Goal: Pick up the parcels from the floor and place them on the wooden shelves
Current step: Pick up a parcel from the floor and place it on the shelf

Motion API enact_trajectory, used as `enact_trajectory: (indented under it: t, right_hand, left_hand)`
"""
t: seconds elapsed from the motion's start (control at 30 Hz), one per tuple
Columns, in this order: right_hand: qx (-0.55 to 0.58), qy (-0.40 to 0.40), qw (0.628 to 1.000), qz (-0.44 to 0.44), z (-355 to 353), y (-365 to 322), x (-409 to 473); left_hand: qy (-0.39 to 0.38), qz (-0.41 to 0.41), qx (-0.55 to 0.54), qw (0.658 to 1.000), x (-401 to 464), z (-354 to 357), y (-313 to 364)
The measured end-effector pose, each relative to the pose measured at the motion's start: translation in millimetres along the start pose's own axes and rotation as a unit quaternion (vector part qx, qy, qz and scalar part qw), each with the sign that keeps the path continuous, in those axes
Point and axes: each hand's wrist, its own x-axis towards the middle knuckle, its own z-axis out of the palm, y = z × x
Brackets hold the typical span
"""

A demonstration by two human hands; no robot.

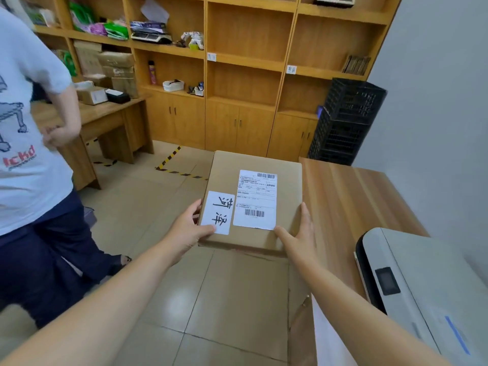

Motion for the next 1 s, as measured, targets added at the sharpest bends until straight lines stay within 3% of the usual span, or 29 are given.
enact_trajectory:
  t: [0.23,0.63,1.0]
  right_hand:
    - [-0.008,0.007,1.0,0.002,32,4,108]
    - [-0.063,0.048,0.997,-0.015,108,-19,346]
    - [-0.087,0.076,0.993,-0.032,106,5,540]
  left_hand:
    - [0.029,0.005,0.038,0.999,103,-11,1]
    - [-0.037,0.02,0.072,0.997,345,-53,49]
    - [-0.058,0.063,0.105,0.991,549,-10,66]
